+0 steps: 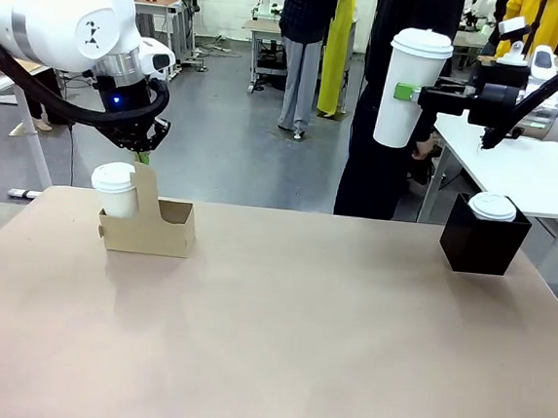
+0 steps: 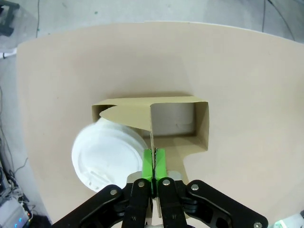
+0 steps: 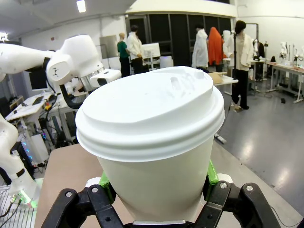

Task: Pour a drink into a cup and package it in a carrier.
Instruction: Position the Cup Carrier in the center of the table.

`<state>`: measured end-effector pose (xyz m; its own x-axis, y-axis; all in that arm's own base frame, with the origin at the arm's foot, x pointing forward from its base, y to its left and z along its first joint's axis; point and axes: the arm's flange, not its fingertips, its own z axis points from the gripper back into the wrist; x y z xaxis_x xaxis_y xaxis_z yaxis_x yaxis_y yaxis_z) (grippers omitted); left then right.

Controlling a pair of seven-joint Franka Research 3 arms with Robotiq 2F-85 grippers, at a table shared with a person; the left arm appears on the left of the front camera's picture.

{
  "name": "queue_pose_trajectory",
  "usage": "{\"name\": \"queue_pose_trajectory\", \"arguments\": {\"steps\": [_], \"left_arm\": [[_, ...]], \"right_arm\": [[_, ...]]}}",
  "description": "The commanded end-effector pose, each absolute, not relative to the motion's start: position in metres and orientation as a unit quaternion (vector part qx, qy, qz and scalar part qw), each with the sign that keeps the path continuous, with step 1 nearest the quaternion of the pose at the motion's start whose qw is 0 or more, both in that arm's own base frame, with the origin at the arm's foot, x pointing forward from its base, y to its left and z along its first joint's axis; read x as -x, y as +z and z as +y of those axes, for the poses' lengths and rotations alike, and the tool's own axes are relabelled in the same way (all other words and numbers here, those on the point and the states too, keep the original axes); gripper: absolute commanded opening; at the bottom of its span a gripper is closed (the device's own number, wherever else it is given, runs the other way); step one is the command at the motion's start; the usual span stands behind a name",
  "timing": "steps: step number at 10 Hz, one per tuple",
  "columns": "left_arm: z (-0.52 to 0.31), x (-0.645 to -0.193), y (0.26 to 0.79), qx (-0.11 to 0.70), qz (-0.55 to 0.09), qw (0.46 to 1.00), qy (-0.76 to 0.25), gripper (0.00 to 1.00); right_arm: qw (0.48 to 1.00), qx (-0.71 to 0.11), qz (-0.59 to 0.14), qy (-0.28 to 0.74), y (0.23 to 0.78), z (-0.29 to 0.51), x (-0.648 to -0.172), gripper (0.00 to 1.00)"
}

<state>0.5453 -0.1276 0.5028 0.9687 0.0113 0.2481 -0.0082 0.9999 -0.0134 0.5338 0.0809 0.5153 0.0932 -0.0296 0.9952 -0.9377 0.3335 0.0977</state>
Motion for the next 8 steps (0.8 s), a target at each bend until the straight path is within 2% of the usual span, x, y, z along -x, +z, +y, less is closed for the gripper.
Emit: {"name": "queue_pose_trajectory", "arguments": {"steps": [1, 2, 4, 6, 8], "left_arm": [[-0.125, -0.546, 0.503, 0.001, -0.137, 0.991, 0.009, 0.0], [-0.128, -0.545, 0.503, 0.006, -0.125, 0.992, 0.005, 0.02], [-0.139, -0.511, 0.543, 0.009, -0.178, 0.984, 0.009, 0.02], [-0.154, -0.478, 0.582, 0.018, -0.163, 0.986, 0.023, 0.02], [-0.207, -0.427, 0.604, 0.022, -0.171, 0.985, 0.033, 0.02]], "right_arm": [[0.596, -0.438, -0.558, 0.375, 0.52, 0.082, -0.533, 0.8], [0.596, -0.438, -0.558, 0.375, 0.52, 0.082, -0.533, 0.8], [0.596, -0.438, -0.558, 0.375, 0.52, 0.082, -0.533, 0.8], [0.596, -0.438, -0.558, 0.375, 0.52, 0.082, -0.533, 0.8], [0.596, -0.438, -0.558, 0.375, 0.52, 0.082, -0.533, 0.8]]}}
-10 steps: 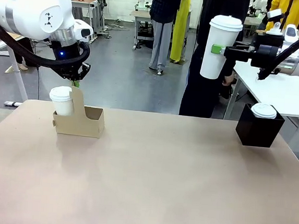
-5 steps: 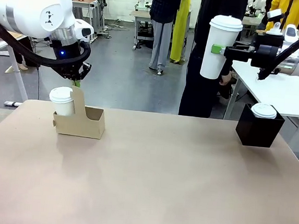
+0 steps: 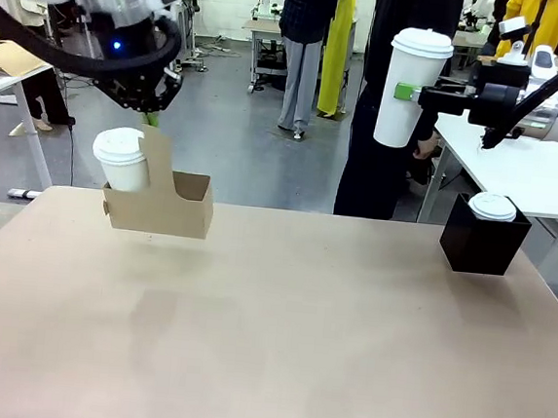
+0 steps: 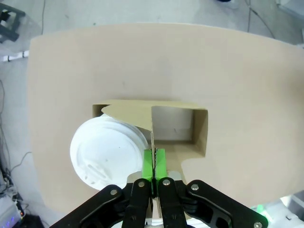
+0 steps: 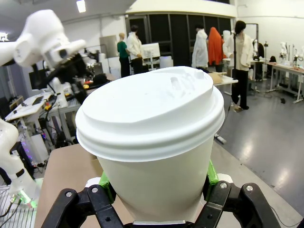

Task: Pour a drink into a cup and package it in a carrier.
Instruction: Position the Cup Carrier in the center of the table.

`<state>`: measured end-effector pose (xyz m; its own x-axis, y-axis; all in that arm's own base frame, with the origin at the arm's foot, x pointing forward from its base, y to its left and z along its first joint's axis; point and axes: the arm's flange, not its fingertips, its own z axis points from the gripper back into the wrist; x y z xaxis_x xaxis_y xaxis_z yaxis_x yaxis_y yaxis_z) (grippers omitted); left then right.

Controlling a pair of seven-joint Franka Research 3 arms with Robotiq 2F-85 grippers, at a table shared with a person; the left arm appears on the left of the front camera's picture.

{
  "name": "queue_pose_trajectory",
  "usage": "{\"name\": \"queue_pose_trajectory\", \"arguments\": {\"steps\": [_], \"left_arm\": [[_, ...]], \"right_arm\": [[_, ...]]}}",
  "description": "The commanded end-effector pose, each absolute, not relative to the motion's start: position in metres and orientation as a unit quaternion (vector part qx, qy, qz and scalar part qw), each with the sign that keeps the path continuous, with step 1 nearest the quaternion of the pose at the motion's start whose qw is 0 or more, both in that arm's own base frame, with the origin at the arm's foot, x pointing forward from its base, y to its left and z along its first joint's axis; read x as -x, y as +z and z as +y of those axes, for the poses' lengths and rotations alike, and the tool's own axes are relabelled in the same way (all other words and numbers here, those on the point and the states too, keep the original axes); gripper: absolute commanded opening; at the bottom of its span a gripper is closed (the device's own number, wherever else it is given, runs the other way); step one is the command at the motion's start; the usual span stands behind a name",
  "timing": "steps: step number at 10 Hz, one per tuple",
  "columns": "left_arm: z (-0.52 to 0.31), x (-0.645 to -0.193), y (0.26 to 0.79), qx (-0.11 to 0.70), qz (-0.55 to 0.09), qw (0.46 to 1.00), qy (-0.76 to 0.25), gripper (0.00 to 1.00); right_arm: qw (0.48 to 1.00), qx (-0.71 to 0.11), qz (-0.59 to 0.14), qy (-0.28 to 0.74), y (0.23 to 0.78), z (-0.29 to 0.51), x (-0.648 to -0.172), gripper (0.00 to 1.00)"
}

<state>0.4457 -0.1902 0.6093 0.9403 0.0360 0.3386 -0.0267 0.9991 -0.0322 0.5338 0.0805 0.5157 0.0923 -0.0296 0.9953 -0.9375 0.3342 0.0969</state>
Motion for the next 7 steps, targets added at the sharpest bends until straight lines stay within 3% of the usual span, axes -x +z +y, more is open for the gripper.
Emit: {"name": "queue_pose_trajectory", "arguments": {"steps": [1, 3, 7], "left_arm": [[-0.233, -0.415, 0.601, 0.027, -0.17, 0.985, 0.028, 0.02], [-0.286, -0.386, 0.58, 0.03, -0.178, 0.983, 0.019, 0.02], [-0.354, -0.376, 0.523, 0.041, -0.161, 0.986, -0.002, 0.02]], "right_arm": [[0.596, -0.438, -0.558, 0.375, 0.52, 0.082, -0.533, 0.8], [0.596, -0.438, -0.558, 0.375, 0.52, 0.082, -0.533, 0.8], [0.596, -0.438, -0.558, 0.375, 0.52, 0.082, -0.533, 0.8]]}}
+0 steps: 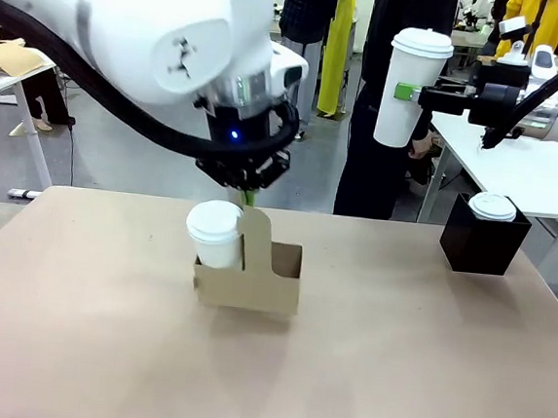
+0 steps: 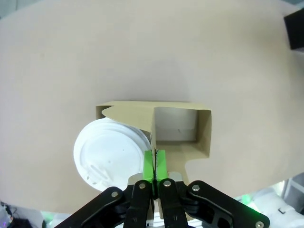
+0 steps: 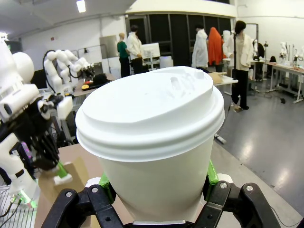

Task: Pour a drink into a cup and package it in a carrier.
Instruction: Position the Cup Carrier in the center of the table, then insert the held 600 ml Paper Cup into the Cup Carrier.

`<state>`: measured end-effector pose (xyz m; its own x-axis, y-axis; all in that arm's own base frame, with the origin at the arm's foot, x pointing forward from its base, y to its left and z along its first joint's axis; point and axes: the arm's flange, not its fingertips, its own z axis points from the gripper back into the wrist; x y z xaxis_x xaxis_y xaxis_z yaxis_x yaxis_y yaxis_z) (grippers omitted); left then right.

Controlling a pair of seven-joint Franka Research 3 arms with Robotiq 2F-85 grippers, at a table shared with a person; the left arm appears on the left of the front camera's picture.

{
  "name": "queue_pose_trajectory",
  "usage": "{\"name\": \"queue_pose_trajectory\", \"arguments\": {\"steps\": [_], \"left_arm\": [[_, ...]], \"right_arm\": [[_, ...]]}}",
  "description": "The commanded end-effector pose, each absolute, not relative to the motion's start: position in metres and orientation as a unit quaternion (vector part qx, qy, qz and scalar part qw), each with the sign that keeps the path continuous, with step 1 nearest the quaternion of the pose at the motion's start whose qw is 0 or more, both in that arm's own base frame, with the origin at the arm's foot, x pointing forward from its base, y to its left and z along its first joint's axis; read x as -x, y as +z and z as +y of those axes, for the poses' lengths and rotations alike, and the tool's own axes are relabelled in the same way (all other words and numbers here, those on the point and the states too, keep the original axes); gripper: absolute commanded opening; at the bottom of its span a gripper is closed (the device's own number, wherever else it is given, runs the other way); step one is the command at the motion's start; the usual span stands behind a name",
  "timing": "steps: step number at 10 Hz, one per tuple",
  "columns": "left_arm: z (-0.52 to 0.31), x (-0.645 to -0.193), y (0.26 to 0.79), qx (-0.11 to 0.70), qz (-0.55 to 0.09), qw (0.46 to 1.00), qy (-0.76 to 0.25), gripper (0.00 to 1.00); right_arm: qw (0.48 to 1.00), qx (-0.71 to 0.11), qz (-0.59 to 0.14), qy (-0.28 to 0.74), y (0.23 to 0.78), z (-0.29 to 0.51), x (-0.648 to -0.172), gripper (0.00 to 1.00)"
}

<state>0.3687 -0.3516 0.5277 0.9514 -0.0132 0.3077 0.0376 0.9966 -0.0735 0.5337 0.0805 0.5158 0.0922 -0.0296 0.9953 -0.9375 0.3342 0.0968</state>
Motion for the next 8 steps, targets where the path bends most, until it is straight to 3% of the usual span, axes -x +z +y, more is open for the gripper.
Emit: {"name": "queue_pose_trajectory", "arguments": {"steps": [1, 5, 8], "left_arm": [[-0.365, -0.374, 0.509, 0.038, -0.152, 0.988, -0.002, 0.02], [-0.381, -0.378, 0.49, -0.001, -0.118, 0.993, -0.011, 0.02], [-0.377, -0.373, 0.499, 0.03, -0.14, 0.989, -0.024, 0.02]], "right_arm": [[0.596, -0.438, -0.558, 0.375, 0.52, 0.082, -0.533, 0.8], [0.596, -0.438, -0.558, 0.375, 0.52, 0.082, -0.533, 0.8], [0.596, -0.438, -0.558, 0.375, 0.52, 0.082, -0.533, 0.8]]}}
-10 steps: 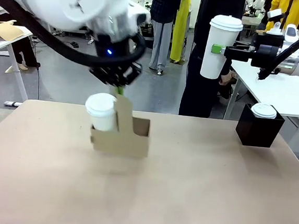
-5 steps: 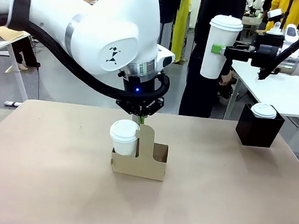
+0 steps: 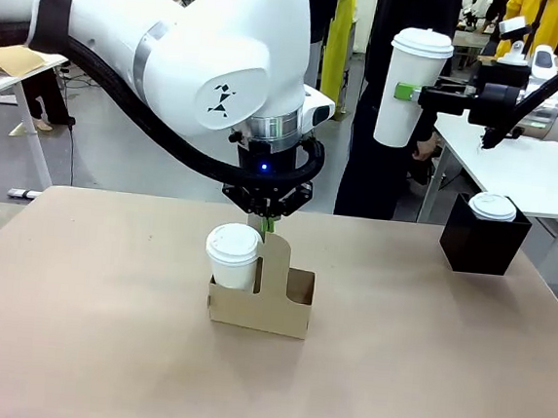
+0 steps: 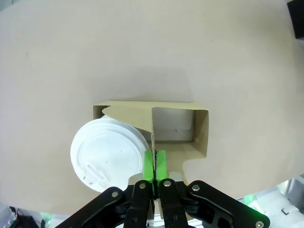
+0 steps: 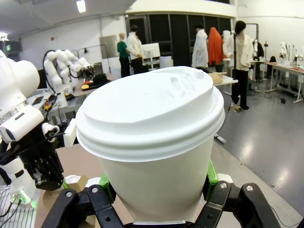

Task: Pour a drink into a cup and package it in a carrier.
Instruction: Insert the held 600 ml Paper Cup into the Cup Carrier.

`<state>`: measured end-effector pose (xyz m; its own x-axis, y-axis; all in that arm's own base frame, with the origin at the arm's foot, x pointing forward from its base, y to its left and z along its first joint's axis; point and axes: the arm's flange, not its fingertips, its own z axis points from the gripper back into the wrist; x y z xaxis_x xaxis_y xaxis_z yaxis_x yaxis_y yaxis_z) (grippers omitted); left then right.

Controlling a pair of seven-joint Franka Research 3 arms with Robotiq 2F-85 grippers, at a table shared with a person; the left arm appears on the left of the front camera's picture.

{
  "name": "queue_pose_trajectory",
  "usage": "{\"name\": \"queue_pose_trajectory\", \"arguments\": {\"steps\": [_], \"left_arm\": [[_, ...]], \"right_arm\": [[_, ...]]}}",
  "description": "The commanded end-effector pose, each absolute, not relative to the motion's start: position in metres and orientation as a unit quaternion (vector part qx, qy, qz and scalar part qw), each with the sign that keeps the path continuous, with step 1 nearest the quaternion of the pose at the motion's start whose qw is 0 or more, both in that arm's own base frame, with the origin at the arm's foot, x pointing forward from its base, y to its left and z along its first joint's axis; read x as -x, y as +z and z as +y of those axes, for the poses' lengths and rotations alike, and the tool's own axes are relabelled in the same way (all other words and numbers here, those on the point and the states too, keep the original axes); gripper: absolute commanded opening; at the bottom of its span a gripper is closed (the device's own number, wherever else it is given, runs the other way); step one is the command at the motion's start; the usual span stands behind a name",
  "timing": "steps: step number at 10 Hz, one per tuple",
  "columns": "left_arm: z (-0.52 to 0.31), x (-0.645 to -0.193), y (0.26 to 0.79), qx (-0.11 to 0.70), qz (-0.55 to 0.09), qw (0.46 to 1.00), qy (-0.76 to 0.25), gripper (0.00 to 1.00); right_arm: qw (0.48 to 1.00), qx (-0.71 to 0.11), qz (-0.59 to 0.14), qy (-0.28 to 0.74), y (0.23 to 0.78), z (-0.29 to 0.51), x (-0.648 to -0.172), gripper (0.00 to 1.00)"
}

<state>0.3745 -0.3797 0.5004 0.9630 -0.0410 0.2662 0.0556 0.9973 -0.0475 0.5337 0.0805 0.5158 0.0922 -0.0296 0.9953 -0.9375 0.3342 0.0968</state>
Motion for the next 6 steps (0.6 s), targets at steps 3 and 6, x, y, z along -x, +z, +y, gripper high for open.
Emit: {"name": "queue_pose_trajectory", "arguments": {"steps": [3, 6], "left_arm": [[-0.368, -0.372, 0.505, 0.043, -0.131, 0.99, -0.033, 0.61], [-0.345, -0.365, 0.538, 0.071, -0.14, 0.982, -0.1, 1.0]], "right_arm": [[0.596, -0.438, -0.558, 0.375, 0.52, 0.082, -0.533, 0.8], [0.58, -0.454, -0.543, 0.404, 0.508, 0.083, -0.539, 0.8]]}}
